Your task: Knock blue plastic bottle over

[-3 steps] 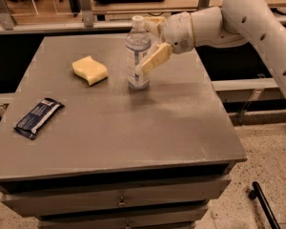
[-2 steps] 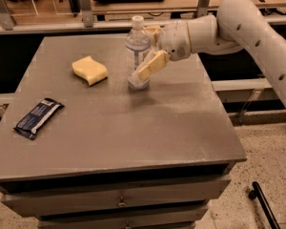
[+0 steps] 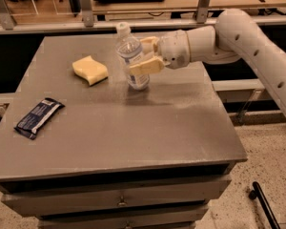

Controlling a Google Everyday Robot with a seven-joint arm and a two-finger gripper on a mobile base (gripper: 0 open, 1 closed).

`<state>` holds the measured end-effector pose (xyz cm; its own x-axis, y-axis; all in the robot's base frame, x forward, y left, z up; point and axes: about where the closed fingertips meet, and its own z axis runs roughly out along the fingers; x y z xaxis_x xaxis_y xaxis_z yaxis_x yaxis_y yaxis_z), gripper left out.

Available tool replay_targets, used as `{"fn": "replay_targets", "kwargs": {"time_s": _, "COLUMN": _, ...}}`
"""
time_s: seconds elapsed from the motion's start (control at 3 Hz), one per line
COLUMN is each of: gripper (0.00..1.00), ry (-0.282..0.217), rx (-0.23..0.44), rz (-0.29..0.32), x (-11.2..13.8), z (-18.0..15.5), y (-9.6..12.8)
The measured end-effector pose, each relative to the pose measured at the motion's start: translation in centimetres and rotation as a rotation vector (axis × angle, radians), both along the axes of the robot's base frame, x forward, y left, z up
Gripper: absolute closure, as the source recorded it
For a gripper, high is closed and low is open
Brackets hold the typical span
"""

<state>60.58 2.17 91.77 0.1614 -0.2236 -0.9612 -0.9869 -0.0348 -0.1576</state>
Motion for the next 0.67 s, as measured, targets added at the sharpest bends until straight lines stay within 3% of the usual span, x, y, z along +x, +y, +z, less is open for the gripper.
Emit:
{"fn": "replay_targets", "kwargs": {"time_s": 0.33, "gripper": 0.89, "ry": -0.011, "rx": 0.003, "rz": -0.016, "x": -0.2, "z": 1.1, "y": -0.8}}
{"fn": "replay_targets", "kwargs": {"time_s": 0.67, "gripper": 1.0, "ry": -0.095, "rx": -0.131, "rz": -0.098, "x": -0.6, "z": 2.6, "y": -2.6}}
